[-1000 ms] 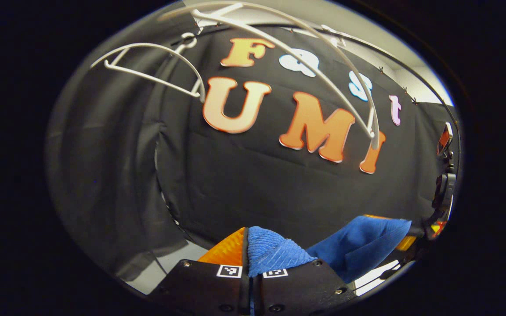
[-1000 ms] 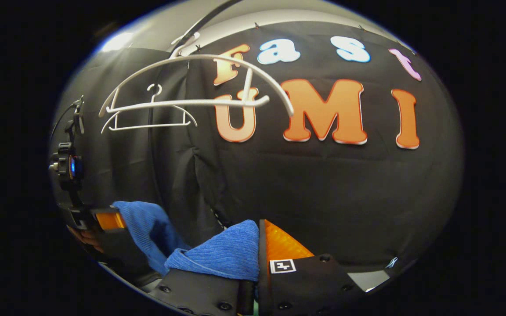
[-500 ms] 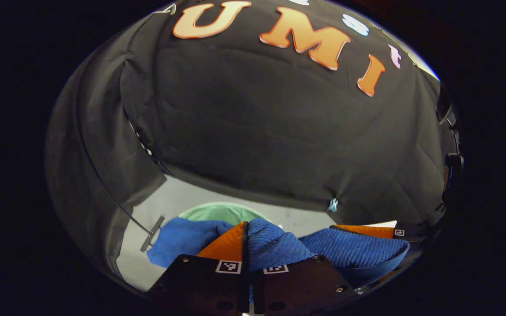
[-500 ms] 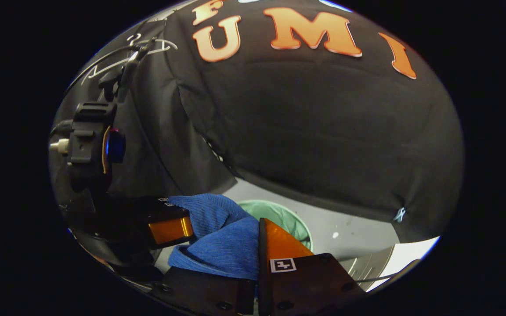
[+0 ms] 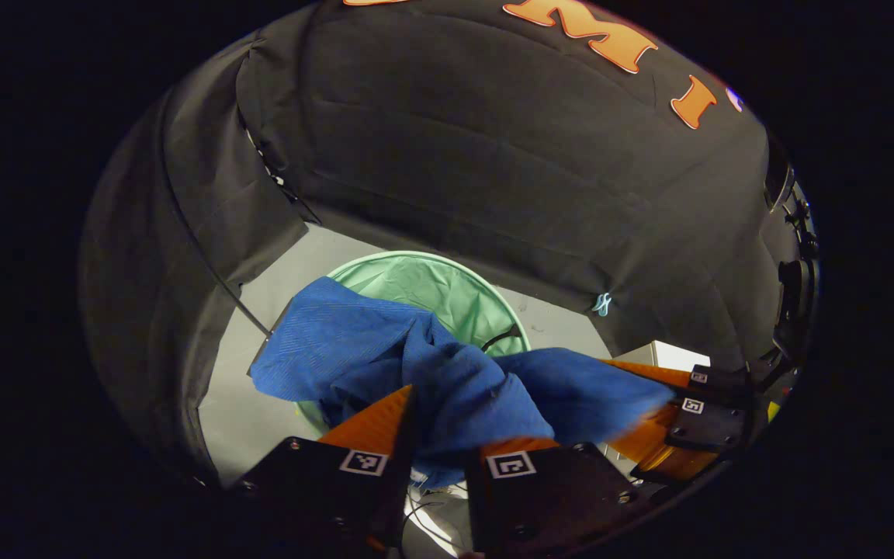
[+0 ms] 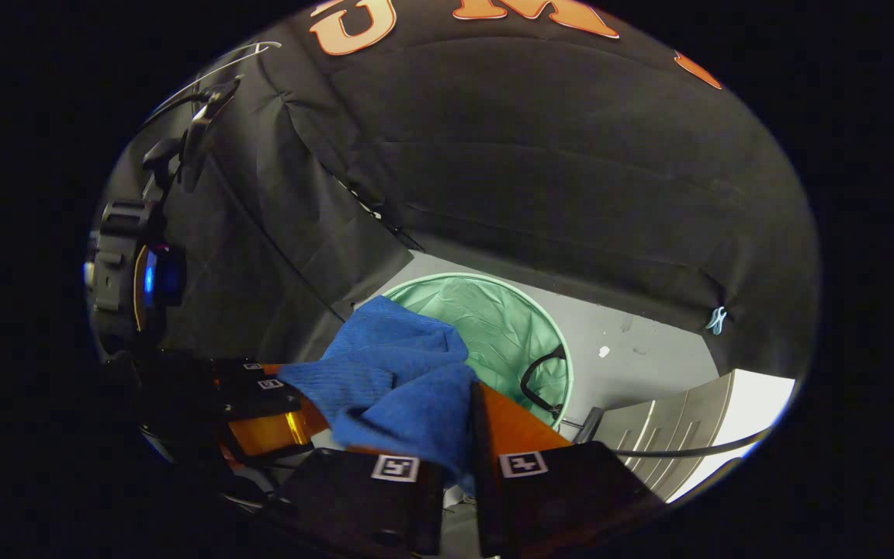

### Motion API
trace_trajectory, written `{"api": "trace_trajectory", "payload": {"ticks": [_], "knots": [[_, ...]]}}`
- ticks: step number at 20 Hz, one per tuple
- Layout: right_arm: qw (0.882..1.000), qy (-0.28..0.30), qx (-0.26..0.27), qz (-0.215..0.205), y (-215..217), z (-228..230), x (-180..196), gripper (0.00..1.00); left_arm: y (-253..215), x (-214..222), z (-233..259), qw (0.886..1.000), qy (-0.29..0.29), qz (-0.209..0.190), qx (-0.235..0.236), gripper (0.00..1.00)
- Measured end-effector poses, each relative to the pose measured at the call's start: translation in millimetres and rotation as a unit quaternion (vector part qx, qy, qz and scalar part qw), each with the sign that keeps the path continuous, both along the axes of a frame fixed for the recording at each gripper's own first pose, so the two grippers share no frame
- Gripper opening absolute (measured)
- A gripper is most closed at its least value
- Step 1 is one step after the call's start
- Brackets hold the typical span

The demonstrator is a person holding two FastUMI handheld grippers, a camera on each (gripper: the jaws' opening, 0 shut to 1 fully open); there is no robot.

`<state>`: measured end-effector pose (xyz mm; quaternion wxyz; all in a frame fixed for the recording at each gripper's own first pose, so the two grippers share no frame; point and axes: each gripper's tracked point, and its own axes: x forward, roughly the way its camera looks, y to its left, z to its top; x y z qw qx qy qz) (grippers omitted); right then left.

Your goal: Grasp the clothes on the hanger with both hands and then place them into the laundry hamper below.

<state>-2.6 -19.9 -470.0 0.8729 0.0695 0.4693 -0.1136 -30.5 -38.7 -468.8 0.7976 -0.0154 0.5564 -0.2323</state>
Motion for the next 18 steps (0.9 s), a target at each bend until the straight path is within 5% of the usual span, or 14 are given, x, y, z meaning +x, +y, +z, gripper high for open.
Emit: {"api": "trace_trajectory", "payload": {"ticks": [1,3,4,5,12,15,18], "knots": [[1.000,0.000,-0.003,0.001,1,0,-1,0.52,4,-2,-1,1.000,0.000,0.001,0.005,0.48],[1.000,0.006,-0.021,-0.008,-7,-3,-10,0.75,22,-1,-5,0.999,-0.007,-0.001,0.034,0.86],[1.000,0.004,-0.017,-0.016,-7,-1,-11,0.87,28,-3,-5,0.999,-0.005,0.004,0.038,0.98],[1.000,0.003,-0.008,-0.023,-4,-1,-16,0.99,32,-4,-4,0.999,-0.004,0.007,0.038,0.97],[0.998,-0.038,-0.029,-0.050,3,40,-33,0.98,46,6,44,0.998,-0.068,-0.003,0.007,0.97],[0.993,-0.082,-0.059,-0.067,1,84,-28,0.99,44,11,65,0.996,-0.085,-0.029,-0.008,0.93],[0.983,-0.153,-0.077,-0.068,12,149,-13,0.98,50,26,108,0.992,-0.124,-0.016,-0.023,0.97]]}}
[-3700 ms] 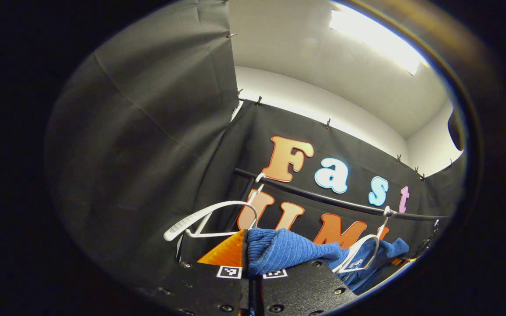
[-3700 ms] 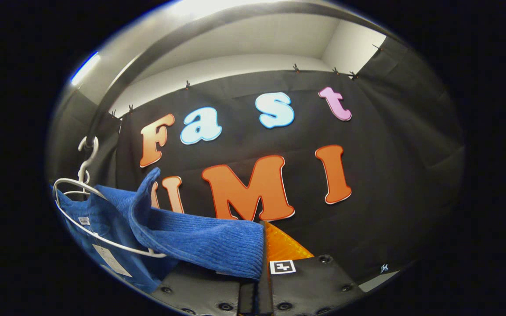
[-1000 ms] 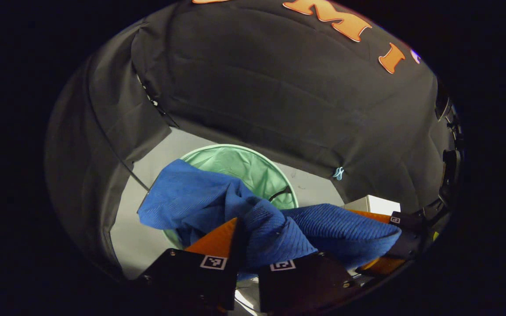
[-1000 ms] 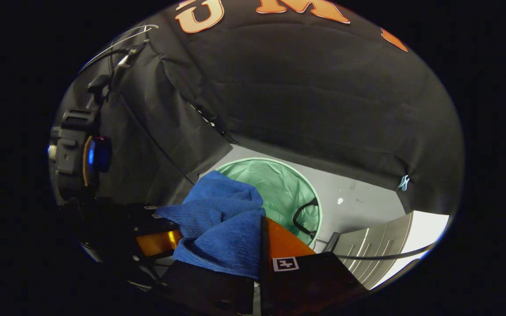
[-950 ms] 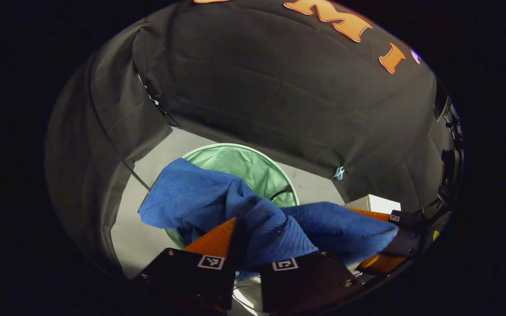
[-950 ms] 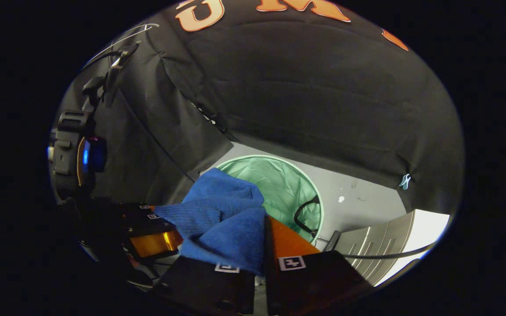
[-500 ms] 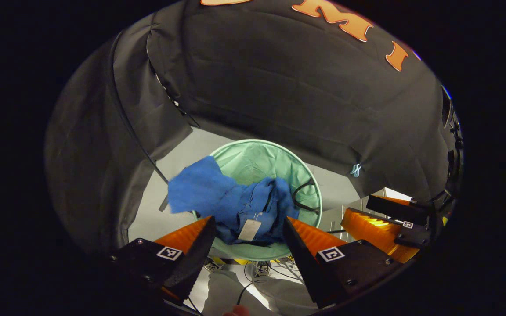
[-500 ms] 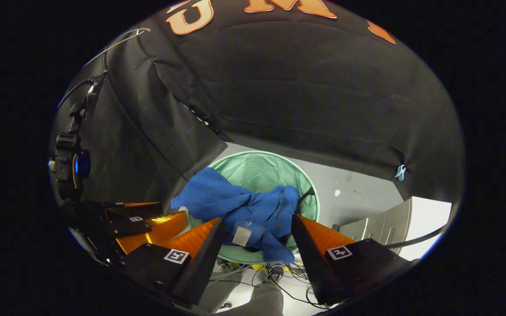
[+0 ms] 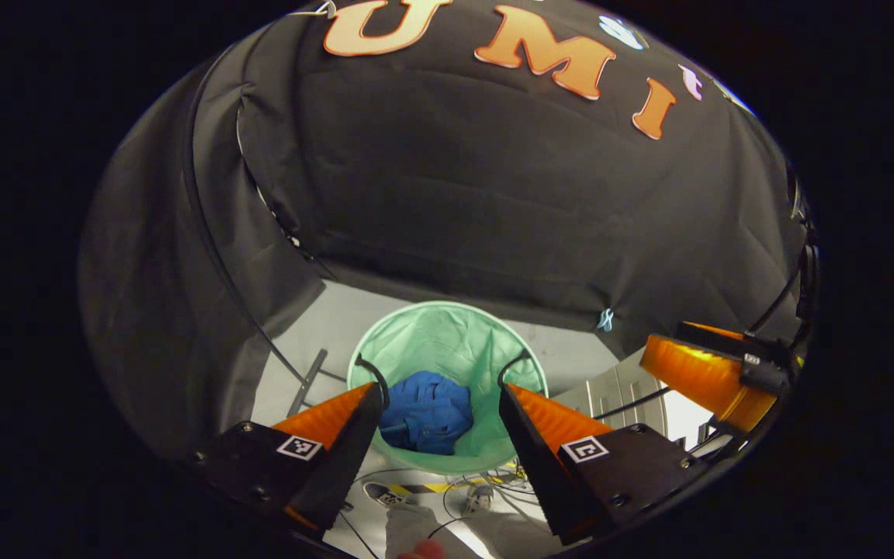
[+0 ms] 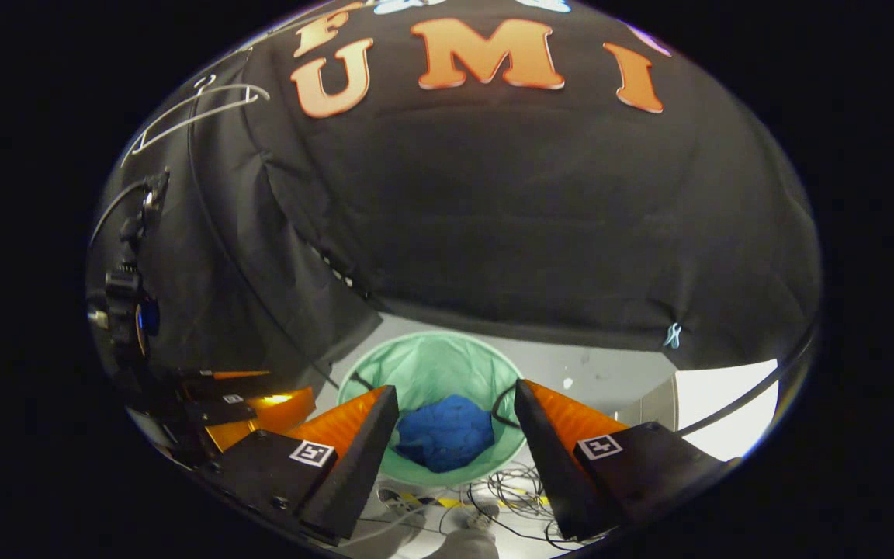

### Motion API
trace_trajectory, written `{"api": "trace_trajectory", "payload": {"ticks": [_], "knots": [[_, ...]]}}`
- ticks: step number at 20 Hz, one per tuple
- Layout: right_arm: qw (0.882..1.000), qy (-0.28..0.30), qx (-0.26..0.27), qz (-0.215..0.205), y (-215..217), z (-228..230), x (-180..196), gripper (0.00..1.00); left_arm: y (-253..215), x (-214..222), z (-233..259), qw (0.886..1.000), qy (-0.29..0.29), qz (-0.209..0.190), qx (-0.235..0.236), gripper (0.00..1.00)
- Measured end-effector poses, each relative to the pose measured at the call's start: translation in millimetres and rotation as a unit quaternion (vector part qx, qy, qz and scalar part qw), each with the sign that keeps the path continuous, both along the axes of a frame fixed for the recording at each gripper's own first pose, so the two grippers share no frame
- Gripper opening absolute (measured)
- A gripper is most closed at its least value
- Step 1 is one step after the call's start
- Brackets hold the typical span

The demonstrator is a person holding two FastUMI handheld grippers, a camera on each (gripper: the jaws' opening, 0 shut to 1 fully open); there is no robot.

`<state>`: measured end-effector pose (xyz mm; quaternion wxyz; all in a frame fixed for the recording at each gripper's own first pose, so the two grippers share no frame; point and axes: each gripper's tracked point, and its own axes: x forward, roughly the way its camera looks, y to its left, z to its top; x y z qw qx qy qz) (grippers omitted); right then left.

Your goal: Grasp the clothes on the hanger with both hands and then place them into the laundry hamper below.

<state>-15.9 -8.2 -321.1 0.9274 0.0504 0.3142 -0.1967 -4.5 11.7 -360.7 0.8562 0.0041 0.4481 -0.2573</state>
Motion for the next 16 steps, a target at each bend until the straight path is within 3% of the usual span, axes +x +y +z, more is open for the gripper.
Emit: {"api": "trace_trajectory", "payload": {"ticks": [3,5,9,12,14,16], "knots": [[0.997,-0.061,-0.036,0.031,6,66,4,0.98,9,12,60,0.997,-0.067,0.041,-0.021,0.97],[0.993,-0.092,-0.049,0.063,16,106,0,0.98,19,12,104,0.989,-0.121,0.081,-0.034,0.97],[0.983,-0.134,-0.059,0.112,35,166,-26,0.98,34,-10,165,0.975,-0.170,0.138,-0.041,0.96],[0.973,-0.177,-0.051,0.139,48,209,-49,0.98,43,-19,216,0.956,-0.230,0.172,-0.061,0.99],[0.969,-0.196,-0.055,0.143,47,231,-68,0.98,50,-29,243,0.944,-0.263,0.189,-0.060,0.91],[0.966,-0.208,-0.052,0.147,47,249,-84,0.98,62,-46,261,0.935,-0.285,0.204,-0.053,0.95]]}}
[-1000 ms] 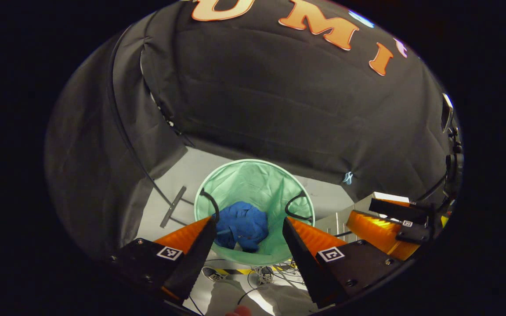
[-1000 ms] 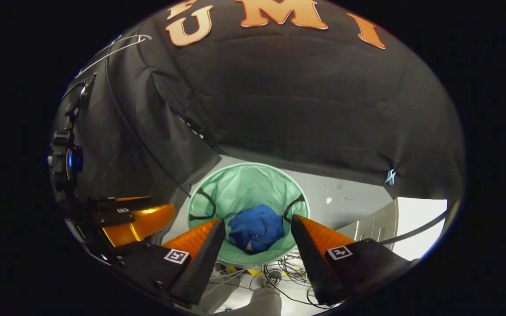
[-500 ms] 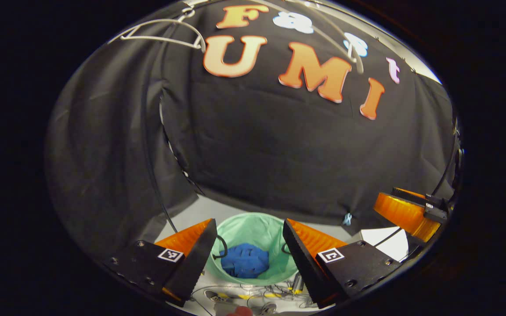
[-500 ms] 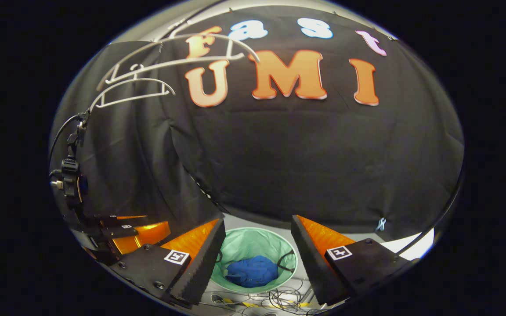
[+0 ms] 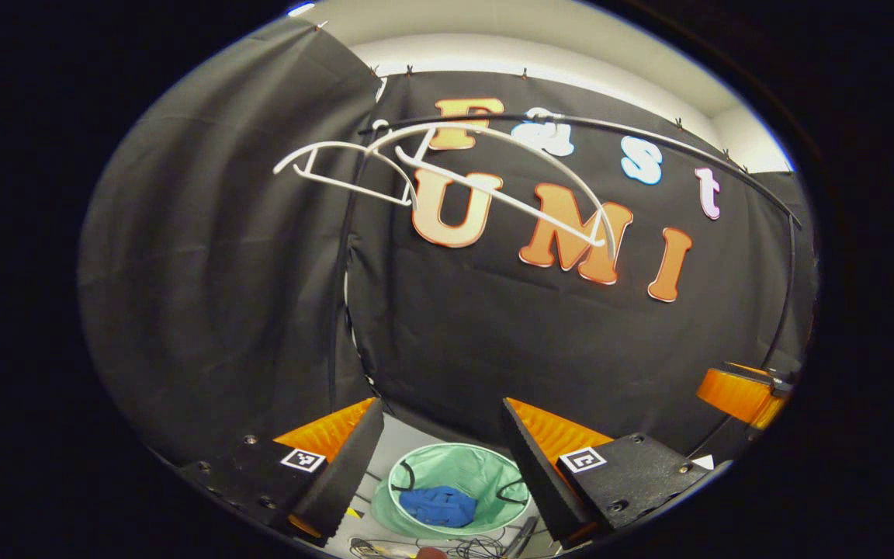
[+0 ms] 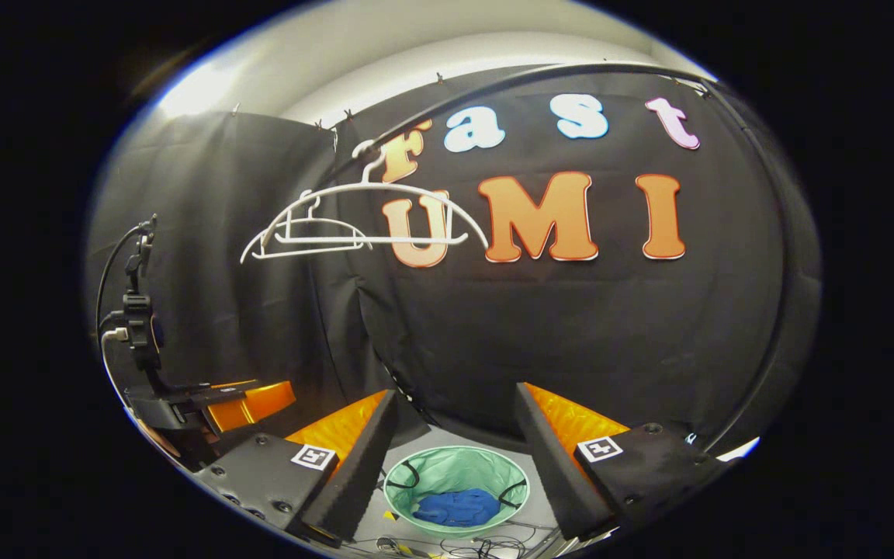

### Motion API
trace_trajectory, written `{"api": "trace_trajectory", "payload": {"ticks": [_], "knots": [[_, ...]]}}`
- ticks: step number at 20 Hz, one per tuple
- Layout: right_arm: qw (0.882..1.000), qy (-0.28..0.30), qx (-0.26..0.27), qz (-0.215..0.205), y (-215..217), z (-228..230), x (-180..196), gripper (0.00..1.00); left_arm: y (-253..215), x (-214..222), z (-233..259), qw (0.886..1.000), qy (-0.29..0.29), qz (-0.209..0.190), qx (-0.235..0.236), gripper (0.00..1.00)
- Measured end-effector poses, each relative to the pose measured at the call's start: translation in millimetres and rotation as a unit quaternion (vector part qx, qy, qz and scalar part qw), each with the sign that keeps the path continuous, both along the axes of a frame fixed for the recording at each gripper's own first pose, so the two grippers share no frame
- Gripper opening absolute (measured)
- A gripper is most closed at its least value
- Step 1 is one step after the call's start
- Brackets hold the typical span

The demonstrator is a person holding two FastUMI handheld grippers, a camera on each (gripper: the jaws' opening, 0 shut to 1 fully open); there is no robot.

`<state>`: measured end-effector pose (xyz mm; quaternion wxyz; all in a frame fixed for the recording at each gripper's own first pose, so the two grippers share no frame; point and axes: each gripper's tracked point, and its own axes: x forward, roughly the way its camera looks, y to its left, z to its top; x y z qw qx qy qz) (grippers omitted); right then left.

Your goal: Grasp the clothes on the hanger with both hands and then place them into the laundry hamper below.

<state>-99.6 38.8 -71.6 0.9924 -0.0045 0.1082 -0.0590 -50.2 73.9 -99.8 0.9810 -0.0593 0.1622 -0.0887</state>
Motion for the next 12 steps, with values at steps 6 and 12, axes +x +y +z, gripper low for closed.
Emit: {"api": "trace_trajectory", "payload": {"ticks": [6,12], "knots": [[0.998,-0.055,-0.014,-0.005,-14,49,-40,0.92,8,-24,72,0.998,-0.066,0.025,-0.004,0.91],[0.995,-0.099,-0.023,-0.012,-18,89,-63,0.89,-13,-26,124,0.993,-0.108,0.024,-0.027,0.91]]}}
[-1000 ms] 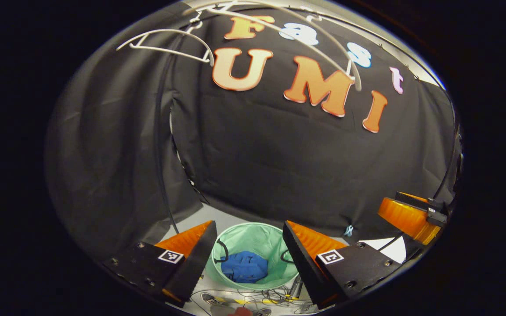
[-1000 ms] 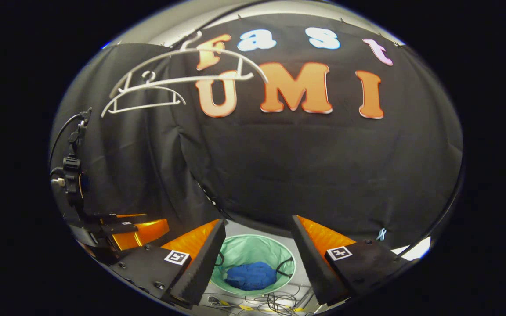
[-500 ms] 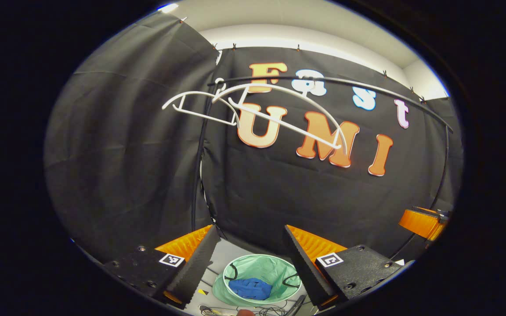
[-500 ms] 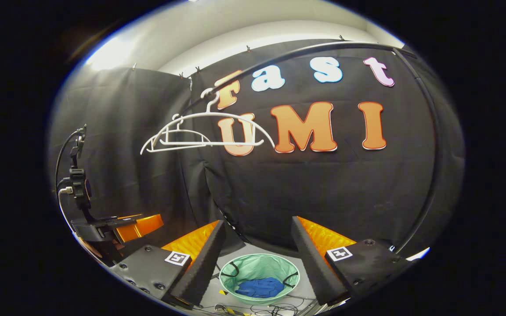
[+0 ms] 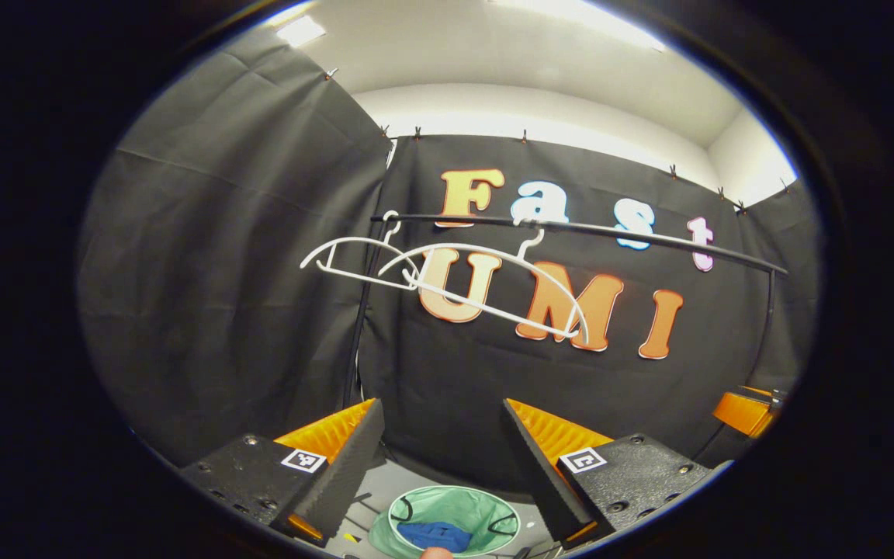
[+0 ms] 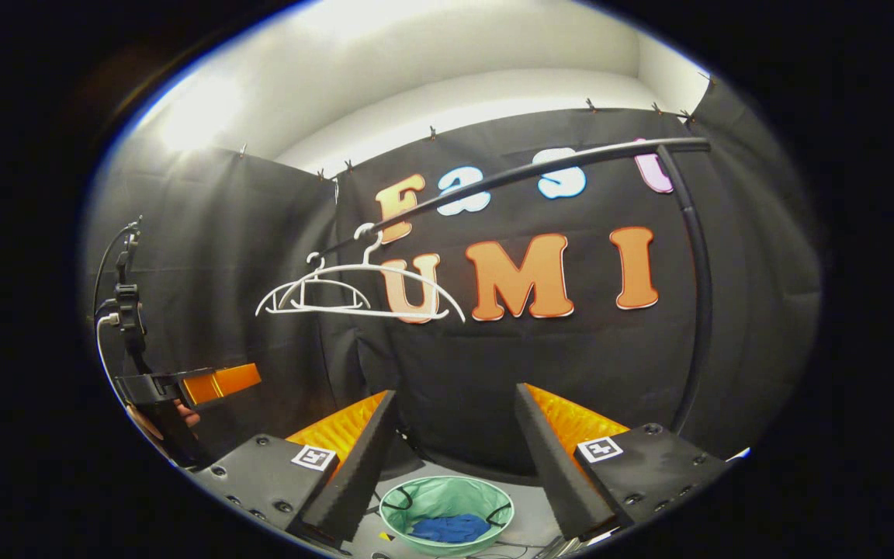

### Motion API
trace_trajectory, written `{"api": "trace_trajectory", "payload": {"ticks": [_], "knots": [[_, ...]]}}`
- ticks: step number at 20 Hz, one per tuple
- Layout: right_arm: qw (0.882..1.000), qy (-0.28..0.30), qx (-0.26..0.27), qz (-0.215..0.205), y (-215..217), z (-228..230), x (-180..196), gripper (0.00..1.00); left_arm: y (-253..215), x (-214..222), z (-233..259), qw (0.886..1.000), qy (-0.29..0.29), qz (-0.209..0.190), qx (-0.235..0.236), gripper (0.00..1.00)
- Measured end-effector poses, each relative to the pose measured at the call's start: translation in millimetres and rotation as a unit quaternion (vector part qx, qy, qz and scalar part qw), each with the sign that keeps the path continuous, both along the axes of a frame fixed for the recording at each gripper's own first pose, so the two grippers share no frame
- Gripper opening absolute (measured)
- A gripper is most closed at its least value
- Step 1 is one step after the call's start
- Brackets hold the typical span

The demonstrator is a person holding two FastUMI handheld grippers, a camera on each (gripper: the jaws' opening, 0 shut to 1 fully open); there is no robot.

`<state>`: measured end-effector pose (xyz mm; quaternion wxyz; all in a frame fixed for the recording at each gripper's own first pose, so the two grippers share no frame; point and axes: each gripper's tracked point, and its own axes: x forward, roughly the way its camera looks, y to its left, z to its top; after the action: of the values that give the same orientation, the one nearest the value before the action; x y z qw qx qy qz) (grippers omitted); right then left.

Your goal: Grasp the clothes on the hanger with both hands and then place them into the laundry hamper below.

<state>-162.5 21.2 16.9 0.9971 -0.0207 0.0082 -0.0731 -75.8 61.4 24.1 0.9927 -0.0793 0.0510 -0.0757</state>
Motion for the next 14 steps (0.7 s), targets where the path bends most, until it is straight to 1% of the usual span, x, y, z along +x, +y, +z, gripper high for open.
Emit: {"api": "trace_trajectory", "payload": {"ticks": [1,2,3,4,5,6,9,10,11,14], "knots": [[1.000,-0.004,-0.001,0.001,1,4,-2,0.89,-2,-2,7,1.000,-0.005,-0.002,-0.001,0.91],[1.000,-0.007,-0.001,0.001,1,8,-4,1.00,-4,-3,10,1.000,-0.008,-0.004,0.001,0.91],[1.000,-0.010,-0.001,0.001,1,11,-6,0.97,-5,-4,14,1.000,-0.012,-0.004,0.005,0.98],[1.000,-0.013,-0.001,0.001,0,14,-8,0.89,-6,-5,17,1.000,-0.016,-0.005,0.009,0.94],[1.000,-0.015,-0.002,0.000,-1,16,-7,0.88,-9,-3,21,1.000,-0.020,-0.007,0.010,0.91],[1.000,-0.019,-0.003,-0.002,-2,19,-8,0.88,-12,-2,23,1.000,-0.024,-0.010,0.010,0.91],[1.000,-0.024,-0.003,-0.004,-3,21,-10,1.00,-22,0,29,0.999,-0.030,-0.015,0.010,0.91],[1.000,-0.025,-0.001,-0.004,-3,21,-10,0.89,-24,2,32,0.999,-0.033,-0.015,0.012,0.91],[1.000,-0.023,0.002,-0.003,-3,21,-10,1.00,-23,1,34,0.999,-0.036,-0.015,0.014,0.91],[1.000,-0.020,0.006,-0.003,-3,20,-10,0.98,-24,0,38,0.999,-0.040,-0.017,0.015,0.91]]}}
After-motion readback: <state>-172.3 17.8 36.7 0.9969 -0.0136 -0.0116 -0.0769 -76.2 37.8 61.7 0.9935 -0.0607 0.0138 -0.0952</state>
